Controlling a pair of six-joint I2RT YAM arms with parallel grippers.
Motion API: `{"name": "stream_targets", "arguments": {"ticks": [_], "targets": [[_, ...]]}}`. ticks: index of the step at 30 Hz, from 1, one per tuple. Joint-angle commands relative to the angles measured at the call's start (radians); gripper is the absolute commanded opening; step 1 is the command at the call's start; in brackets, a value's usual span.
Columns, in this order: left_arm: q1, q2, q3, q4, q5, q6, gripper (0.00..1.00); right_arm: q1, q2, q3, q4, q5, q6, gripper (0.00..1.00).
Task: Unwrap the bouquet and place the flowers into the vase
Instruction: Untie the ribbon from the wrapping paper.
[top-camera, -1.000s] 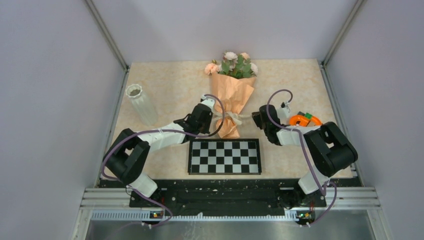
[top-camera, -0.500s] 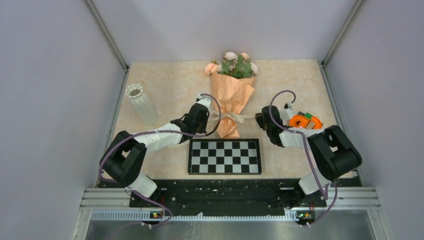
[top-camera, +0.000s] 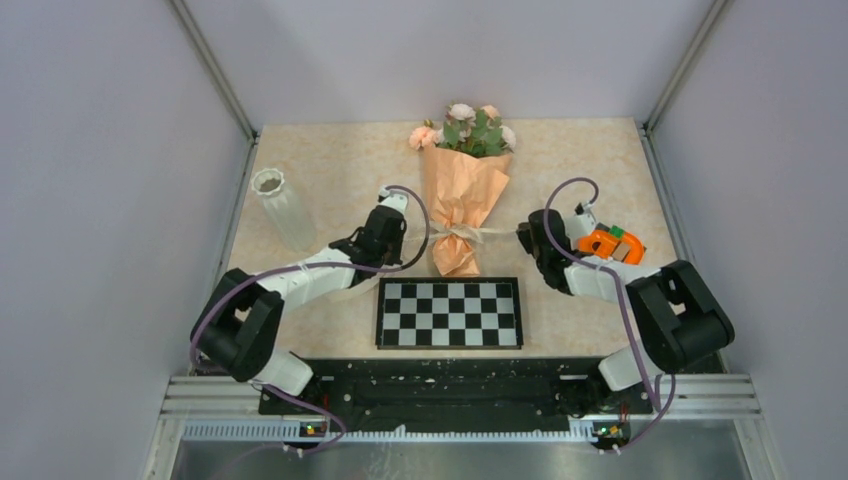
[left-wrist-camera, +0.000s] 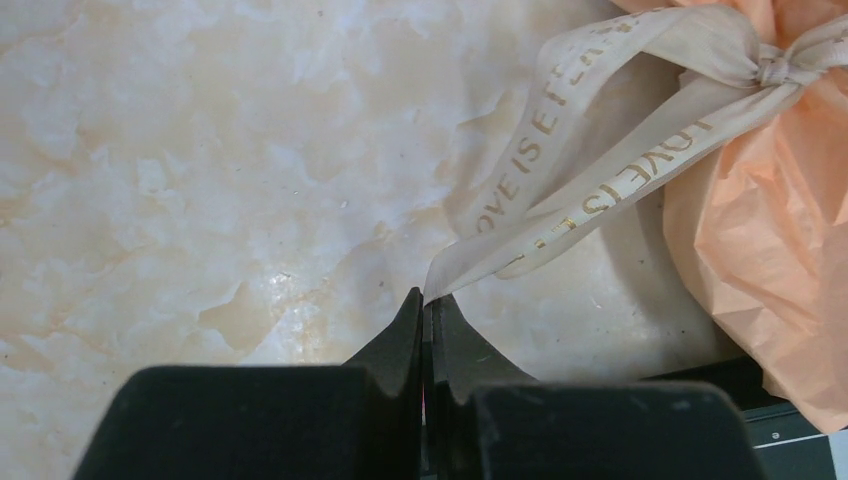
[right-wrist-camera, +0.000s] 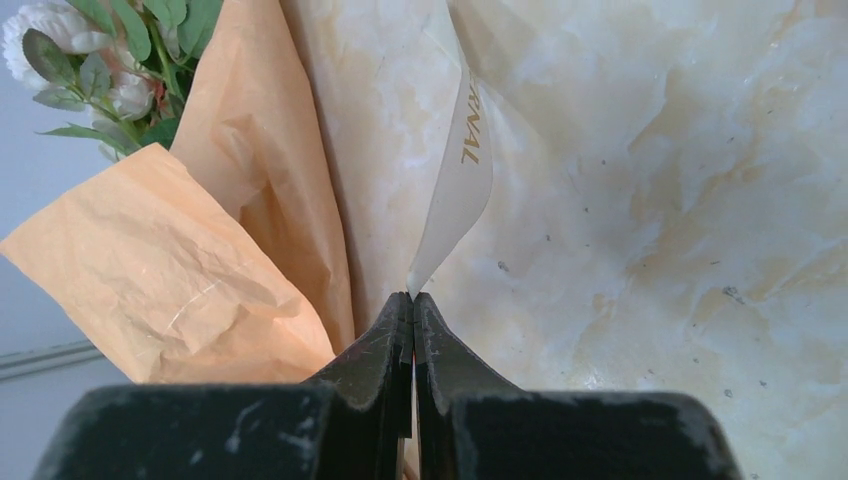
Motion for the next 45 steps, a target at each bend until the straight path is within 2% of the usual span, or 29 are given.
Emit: {"name": "stream_targets", "arguments": {"ticks": [1, 28, 45], "targets": [[0.03, -0.053, -0.025, -0.003, -0.021, -0.014, 0.0, -0.023, -0.058, -0.019, -0.02, 0.075, -0.044, 0.0], [0.153, -0.133, -0.052, -0.039, 0.023, -0.03, 0.0, -0.071, -0.178, -0.024, -0.114, 0.178, -0.168, 0.0], [0.185, -0.137, -0.044, -0.055, 0.047, -0.037, 0.0, -0.127, -0.249, -0.047, -0.149, 0.198, -0.21, 0.0]]}}
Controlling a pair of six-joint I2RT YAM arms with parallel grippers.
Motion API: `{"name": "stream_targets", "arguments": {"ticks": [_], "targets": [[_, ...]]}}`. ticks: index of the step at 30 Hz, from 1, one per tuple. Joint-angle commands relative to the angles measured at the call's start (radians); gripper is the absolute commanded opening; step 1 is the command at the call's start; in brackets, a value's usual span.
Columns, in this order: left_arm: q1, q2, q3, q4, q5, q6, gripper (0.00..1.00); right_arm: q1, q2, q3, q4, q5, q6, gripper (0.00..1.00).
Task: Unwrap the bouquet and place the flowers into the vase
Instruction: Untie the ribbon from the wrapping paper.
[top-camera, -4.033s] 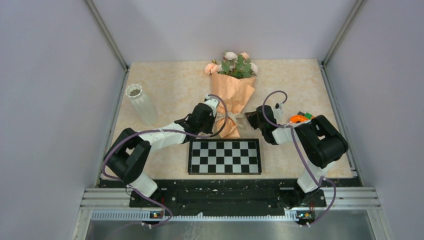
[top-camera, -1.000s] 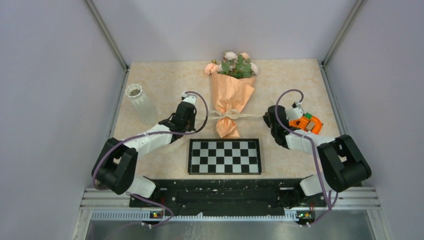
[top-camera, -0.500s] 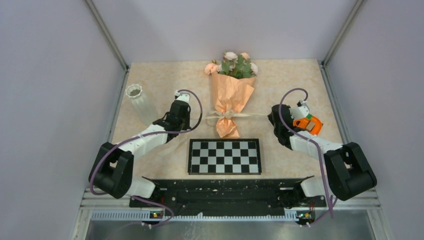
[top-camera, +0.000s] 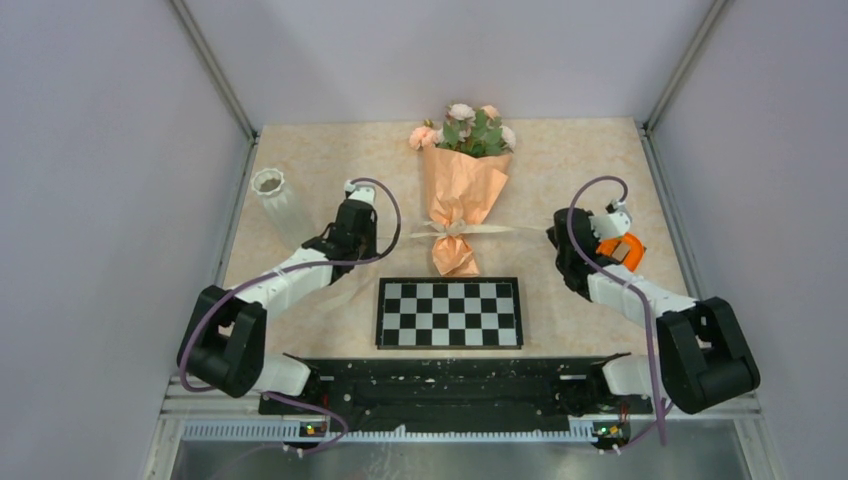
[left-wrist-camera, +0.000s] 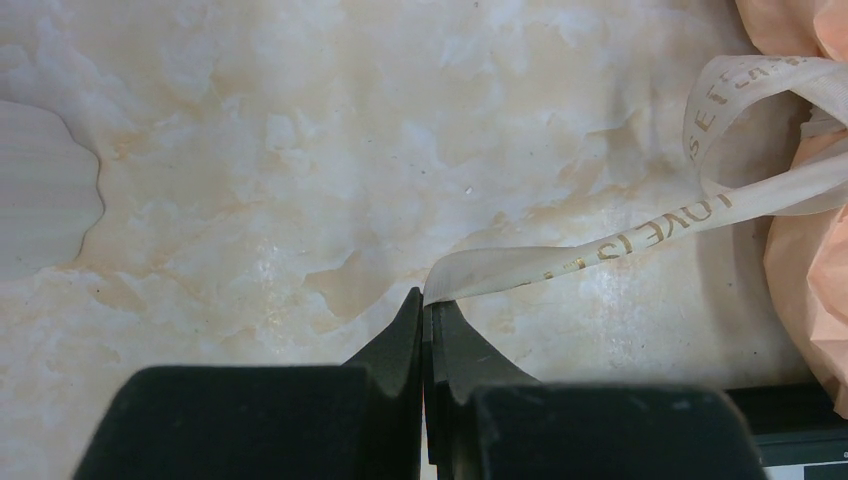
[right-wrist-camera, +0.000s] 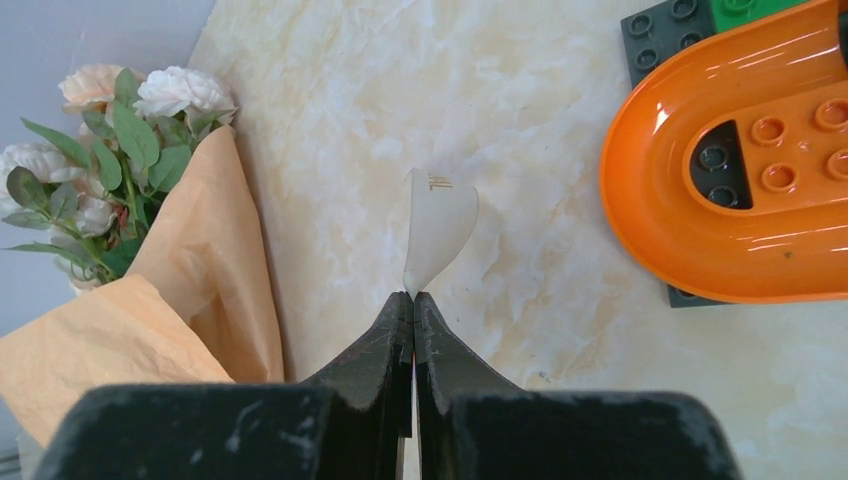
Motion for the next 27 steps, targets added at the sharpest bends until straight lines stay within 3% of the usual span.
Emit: {"name": "stream_targets", "arguments": {"ticks": [1, 27], "targets": [[0.015, -0.033, -0.003, 0.001, -0.006, -0.01, 0.0, -0.033, -0.05, -0.015, -0.005, 0.04, -0.031, 0.0], [0.07, -0.064, 0.009, -0.046, 0.04, -0.055, 0.0, -0.181, -0.191, -0.057, -0.077, 0.037, -0.117, 0.0]]}}
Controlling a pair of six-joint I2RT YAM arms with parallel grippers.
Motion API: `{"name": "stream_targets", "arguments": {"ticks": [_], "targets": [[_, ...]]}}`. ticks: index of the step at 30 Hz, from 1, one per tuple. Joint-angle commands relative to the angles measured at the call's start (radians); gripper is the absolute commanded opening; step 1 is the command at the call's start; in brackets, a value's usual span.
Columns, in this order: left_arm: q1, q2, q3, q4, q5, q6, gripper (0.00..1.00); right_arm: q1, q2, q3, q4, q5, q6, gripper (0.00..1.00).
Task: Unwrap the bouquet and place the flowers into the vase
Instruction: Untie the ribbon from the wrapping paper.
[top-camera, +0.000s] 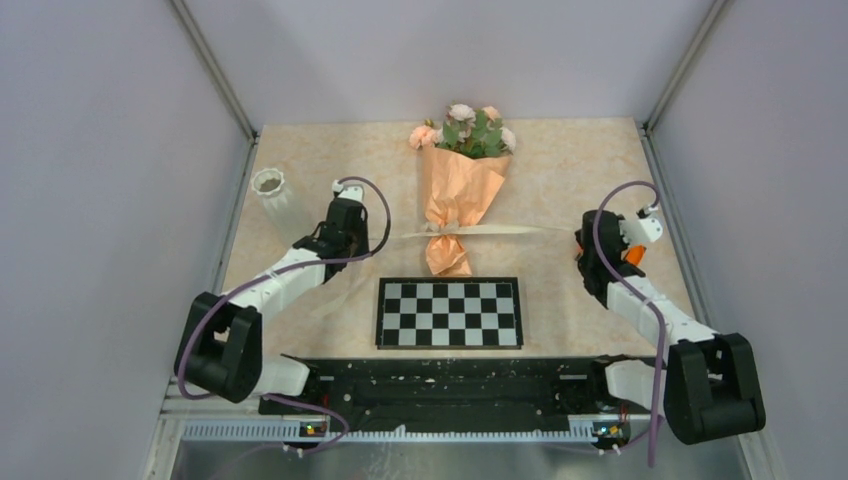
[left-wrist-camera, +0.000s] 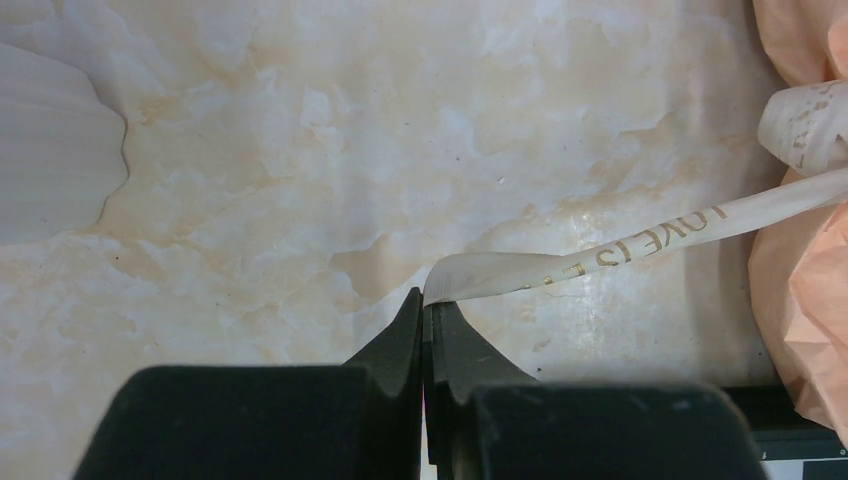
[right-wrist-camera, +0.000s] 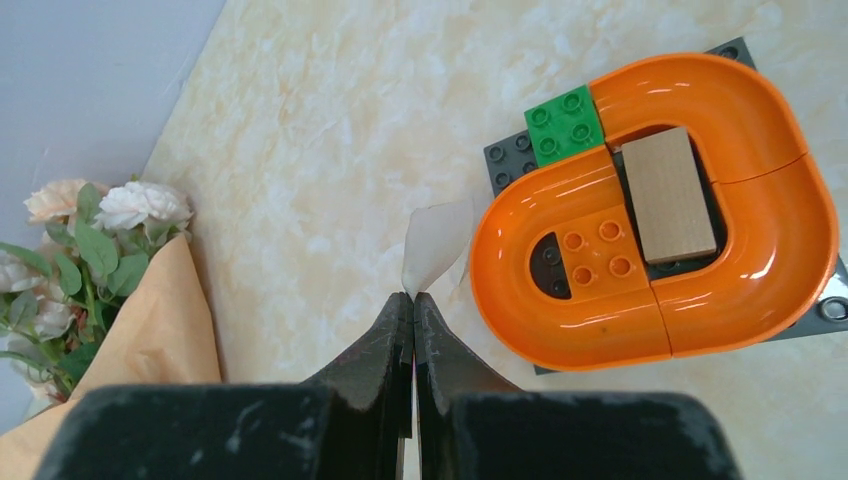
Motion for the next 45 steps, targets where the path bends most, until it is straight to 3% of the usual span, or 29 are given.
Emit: {"name": "stream_targets", "arguments": {"ticks": [1, 18, 45], "targets": [[0.016, -0.042, 0.01, 0.003, 0.016, -0.021, 0.0, -0.036, -0.045, -0.013, -0.004, 0.017, -0.031, 0.0], [0.046, -0.101, 0.022, -0.078, 0.002, -0.031, 0.0, -0.107, -0.085, -0.022, -0.037, 0.0, -0.057, 0.0], [0.087, -0.023, -0.004, -0.102, -0.001, -0.084, 0.0, -0.179, -0.096, -0.044, -0.034, -0.043, -0.082, 0.0]]}}
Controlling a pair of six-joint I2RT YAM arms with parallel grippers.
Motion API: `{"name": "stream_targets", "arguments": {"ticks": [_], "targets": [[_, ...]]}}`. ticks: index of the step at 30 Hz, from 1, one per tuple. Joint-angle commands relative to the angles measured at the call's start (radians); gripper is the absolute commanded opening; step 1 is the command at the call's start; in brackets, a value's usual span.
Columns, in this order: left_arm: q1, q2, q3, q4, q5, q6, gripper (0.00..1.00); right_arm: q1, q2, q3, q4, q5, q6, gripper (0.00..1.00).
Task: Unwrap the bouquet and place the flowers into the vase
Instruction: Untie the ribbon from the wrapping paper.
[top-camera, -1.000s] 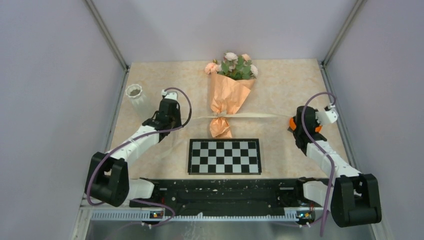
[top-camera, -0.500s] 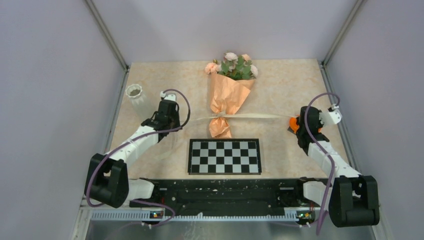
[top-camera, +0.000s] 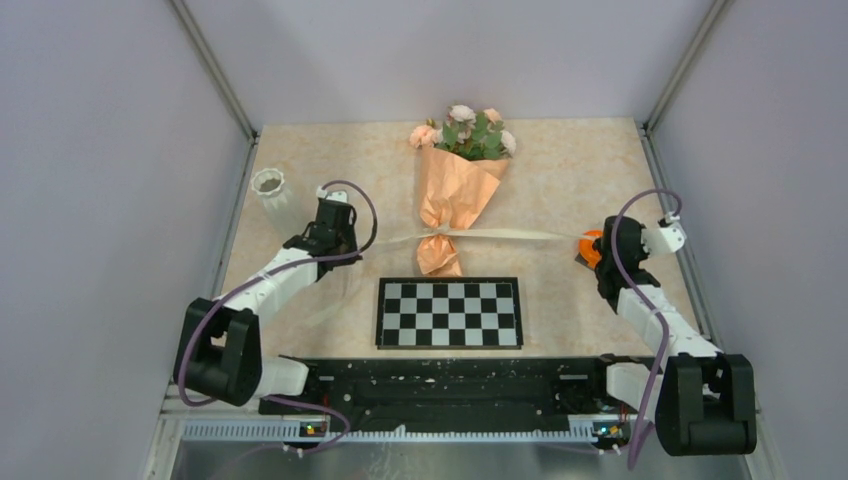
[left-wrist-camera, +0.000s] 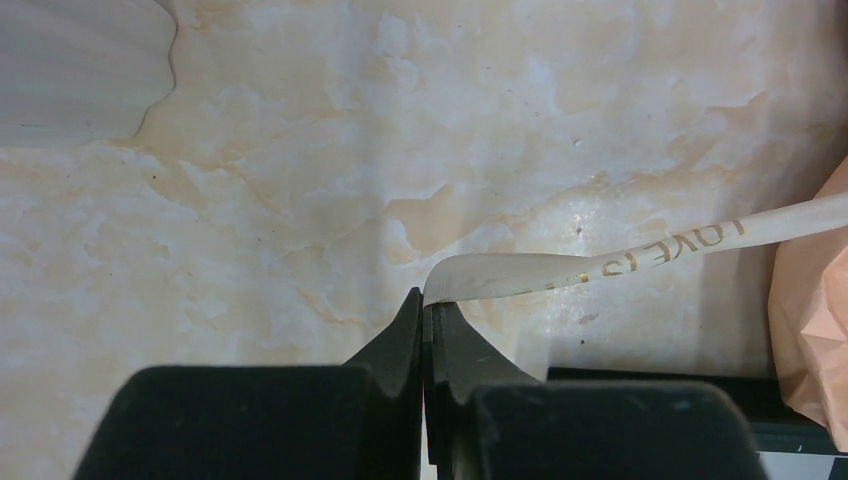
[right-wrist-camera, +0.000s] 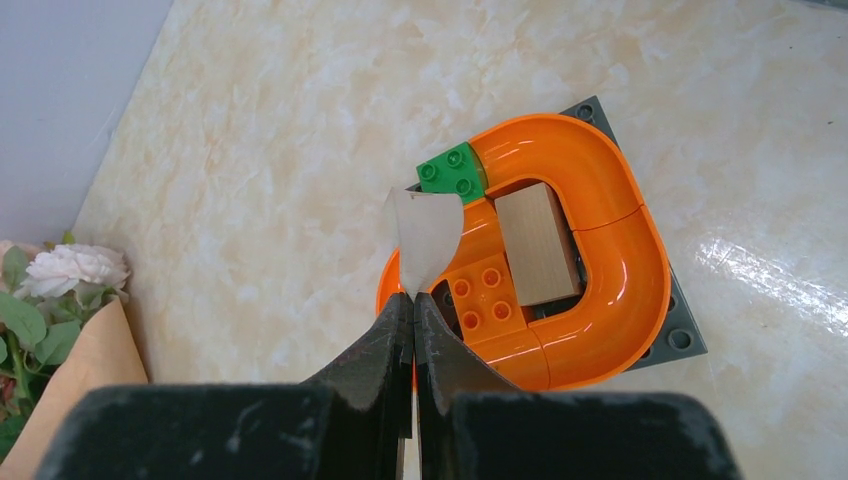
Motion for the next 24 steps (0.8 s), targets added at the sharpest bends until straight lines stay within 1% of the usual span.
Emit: {"name": "stream_targets", "arguments": {"ticks": [1, 3, 5, 11, 16, 24], "targets": [[0.016, 0.014, -0.003, 0.019, -0.019, -0.019, 0.0, -0.016, -0.018, -0.001, 0.014, 0.004, -0.015, 0.0], [0.021, 0.02, 0.0, 0.015, -0.017, -0.029, 0.0, -0.015, -0.019, 0.0, 0.014, 0.002, -0.017, 0.0], [0.027, 0.022, 0.003, 0.008, -0.018, -0.038, 0.0, -0.043, -0.02, 0.0, 0.012, 0.002, -0.018, 0.0], [0.057, 0.011, -0.006, 0.007, -0.007, -0.067, 0.0, -0.05, -0.02, -0.003, 0.012, 0.0, -0.02, 0.0], [0.081, 0.008, -0.019, 0.023, 0.033, -0.084, 0.0, -0.053, -0.021, -0.006, 0.014, -0.002, -0.02, 0.0], [0.111, -0.039, -0.024, 0.016, 0.008, -0.084, 0.0, -0.059, -0.022, -0.009, 0.014, -0.007, -0.022, 0.0]]}}
